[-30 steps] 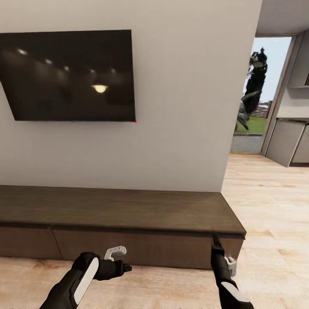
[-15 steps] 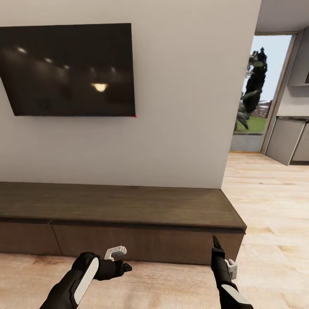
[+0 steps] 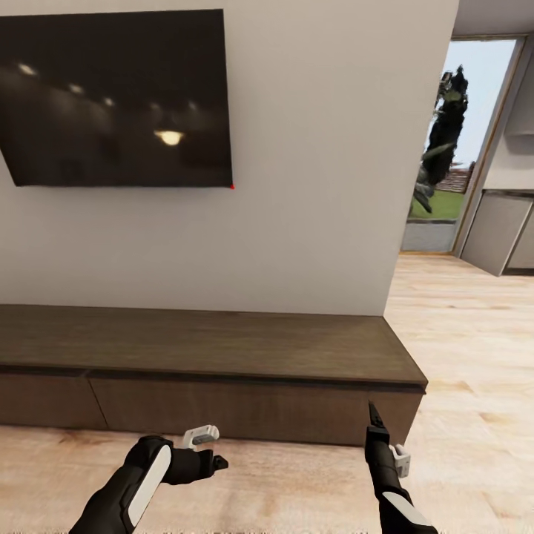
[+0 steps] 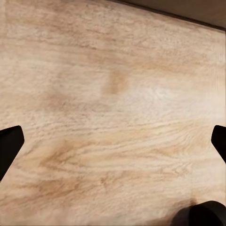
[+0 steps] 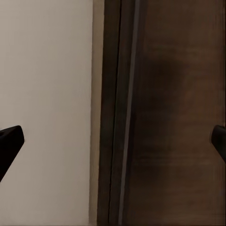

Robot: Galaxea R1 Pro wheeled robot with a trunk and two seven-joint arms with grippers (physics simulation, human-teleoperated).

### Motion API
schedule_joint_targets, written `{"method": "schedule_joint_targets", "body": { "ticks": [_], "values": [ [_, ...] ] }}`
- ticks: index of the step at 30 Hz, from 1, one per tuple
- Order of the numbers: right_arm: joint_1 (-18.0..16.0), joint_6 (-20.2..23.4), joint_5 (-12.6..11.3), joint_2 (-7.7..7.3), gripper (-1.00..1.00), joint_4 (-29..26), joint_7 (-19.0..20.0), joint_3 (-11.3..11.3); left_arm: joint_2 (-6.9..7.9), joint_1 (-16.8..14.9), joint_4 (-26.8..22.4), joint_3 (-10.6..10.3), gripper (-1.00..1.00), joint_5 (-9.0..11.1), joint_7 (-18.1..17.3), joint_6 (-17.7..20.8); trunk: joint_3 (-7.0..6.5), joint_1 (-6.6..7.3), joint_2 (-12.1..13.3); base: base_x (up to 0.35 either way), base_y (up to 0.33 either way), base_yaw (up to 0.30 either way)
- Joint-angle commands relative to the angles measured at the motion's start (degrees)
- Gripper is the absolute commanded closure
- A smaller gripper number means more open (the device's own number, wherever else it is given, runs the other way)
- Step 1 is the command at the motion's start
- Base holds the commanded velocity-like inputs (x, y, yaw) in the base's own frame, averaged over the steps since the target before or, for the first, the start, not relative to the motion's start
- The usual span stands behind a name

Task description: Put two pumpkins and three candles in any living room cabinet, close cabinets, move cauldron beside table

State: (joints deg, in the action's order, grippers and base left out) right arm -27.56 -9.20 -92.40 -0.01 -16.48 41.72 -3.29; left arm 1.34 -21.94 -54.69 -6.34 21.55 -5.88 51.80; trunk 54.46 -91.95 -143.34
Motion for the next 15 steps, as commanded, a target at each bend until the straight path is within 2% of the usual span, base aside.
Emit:
{"method": "schedule_joint_targets", "body": {
  "ticks": [1, 8, 15],
  "values": [
    [0.0, 0.0, -0.2, 0.01, -1.00, 0.0, 0.2, 0.0, 0.05, 0.0, 0.0, -0.1, -1.00, -0.5, -0.4, 0.1, 0.29, -0.01, 0.0, 0.000, 0.000, 0.000],
    [0.0, 0.0, -0.2, 0.01, -1.00, 0.0, 0.3, 0.0, -0.01, 0.0, 0.0, -0.2, -1.00, -0.5, -0.4, 0.1, 1.84, -0.19, -0.1, 0.000, 0.000, 0.000],
    [0.0, 0.0, -0.1, 0.01, -1.00, 0.0, 0.6, 0.0, -0.01, 0.0, -0.1, -0.3, -1.00, -0.5, -0.4, 0.1, 1.84, -0.19, -0.1, 0.000, 0.000, 0.000]
  ]
}}
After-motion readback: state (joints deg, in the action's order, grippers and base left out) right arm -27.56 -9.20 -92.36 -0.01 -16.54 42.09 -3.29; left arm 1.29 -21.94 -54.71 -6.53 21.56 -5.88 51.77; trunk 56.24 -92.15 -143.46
